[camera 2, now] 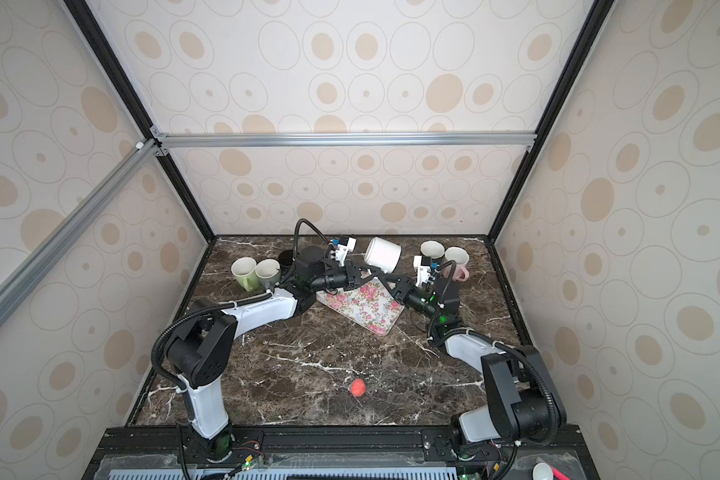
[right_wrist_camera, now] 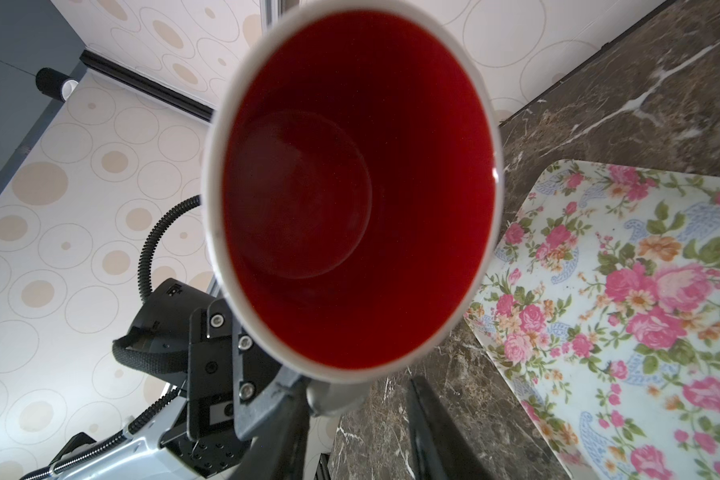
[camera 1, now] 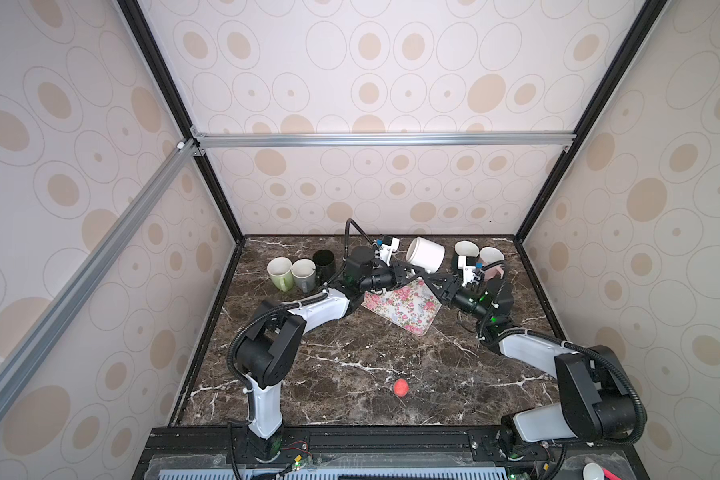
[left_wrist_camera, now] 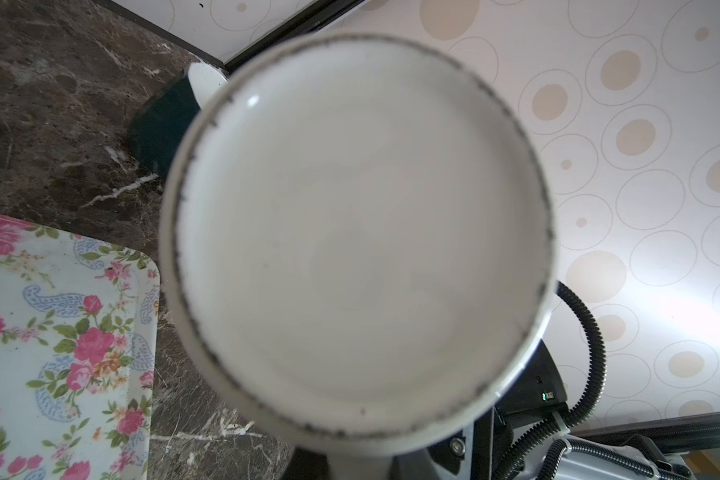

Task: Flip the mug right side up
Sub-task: 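Turn the white mug's opening toward the right gripper while the right gripper approaches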

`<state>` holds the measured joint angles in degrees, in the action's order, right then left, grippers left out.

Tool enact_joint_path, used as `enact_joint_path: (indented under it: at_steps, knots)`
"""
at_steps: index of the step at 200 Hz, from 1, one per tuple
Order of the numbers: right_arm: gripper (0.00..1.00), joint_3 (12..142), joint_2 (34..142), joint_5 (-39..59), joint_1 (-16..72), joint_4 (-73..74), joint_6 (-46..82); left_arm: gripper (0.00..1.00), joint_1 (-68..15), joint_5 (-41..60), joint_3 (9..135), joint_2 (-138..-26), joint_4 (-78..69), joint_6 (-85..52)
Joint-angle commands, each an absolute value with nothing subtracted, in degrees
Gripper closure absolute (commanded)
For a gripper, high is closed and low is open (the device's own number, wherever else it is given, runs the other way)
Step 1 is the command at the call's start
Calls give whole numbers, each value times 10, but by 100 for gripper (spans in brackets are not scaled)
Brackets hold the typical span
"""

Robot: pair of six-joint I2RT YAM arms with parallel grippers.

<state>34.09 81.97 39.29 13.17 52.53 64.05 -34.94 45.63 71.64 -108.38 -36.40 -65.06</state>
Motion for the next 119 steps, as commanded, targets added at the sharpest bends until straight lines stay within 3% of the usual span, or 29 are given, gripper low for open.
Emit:
enact_joint_path:
  at_steps: [1, 80, 119]
  knots:
    - [60, 357, 823, 401, 135, 554, 651, 100, -359, 499, 754, -1089, -441, -658]
    - [66, 363, 844, 399, 135, 617, 667, 100, -364, 539, 748, -1105, -495, -698]
    - [81, 368, 874, 414, 135, 679, 696, 100, -365, 547, 745, -1112, -515, -714]
